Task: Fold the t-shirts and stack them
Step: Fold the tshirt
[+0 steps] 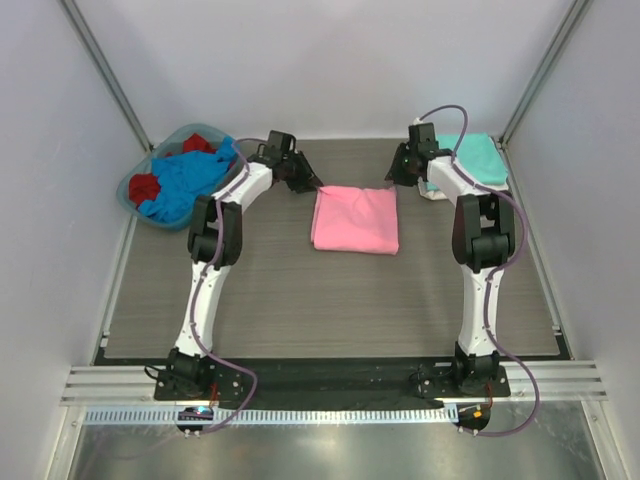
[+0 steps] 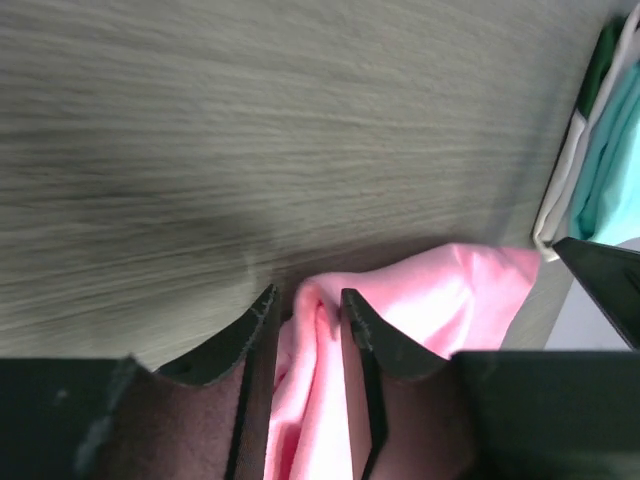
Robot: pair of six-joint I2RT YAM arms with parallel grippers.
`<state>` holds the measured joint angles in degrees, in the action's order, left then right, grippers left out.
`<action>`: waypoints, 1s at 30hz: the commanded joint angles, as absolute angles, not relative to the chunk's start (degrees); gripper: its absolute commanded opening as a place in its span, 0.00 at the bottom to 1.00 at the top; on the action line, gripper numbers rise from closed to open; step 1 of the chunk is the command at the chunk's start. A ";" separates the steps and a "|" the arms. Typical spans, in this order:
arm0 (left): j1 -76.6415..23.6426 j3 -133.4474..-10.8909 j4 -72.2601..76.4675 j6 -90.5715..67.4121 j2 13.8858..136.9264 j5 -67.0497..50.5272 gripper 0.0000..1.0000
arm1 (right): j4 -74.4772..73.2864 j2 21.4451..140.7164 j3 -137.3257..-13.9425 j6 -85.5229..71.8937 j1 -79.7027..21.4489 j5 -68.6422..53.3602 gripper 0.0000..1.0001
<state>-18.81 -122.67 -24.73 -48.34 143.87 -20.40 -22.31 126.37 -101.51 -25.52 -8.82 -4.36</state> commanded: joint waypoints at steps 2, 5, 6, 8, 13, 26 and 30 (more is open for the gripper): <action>-15.39 -125.24 -22.67 -46.42 140.89 -22.85 0.34 | -28.72 125.07 -113.10 -21.19 -8.44 -9.49 0.45; -14.94 -123.41 -26.97 -42.55 137.12 -24.87 0.40 | -32.17 120.26 -107.88 -20.48 -8.35 -10.45 0.52; -15.03 -121.66 -27.68 -40.36 135.89 -25.40 0.40 | -32.60 118.41 -105.67 -20.13 -8.44 -11.50 0.52; -15.55 -114.83 -28.12 -39.21 131.85 -28.47 0.41 | -32.61 115.24 -98.83 -19.78 -8.44 -12.91 0.53; -18.19 -99.86 -27.60 -35.43 123.24 -30.32 0.42 | -32.52 104.52 -86.42 -18.81 -8.61 -15.38 0.53; -23.38 -85.87 -26.19 -33.67 117.95 -26.55 0.45 | -24.61 100.72 -67.16 -16.70 -8.53 -18.72 0.53; -23.47 -85.17 -26.37 -33.57 119.62 -25.40 0.40 | -21.98 101.08 -64.78 -17.40 -8.53 -21.62 0.48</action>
<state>-23.79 -85.58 -26.85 -35.09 119.50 -26.50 -26.28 101.56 -65.84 -18.13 -8.29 -18.87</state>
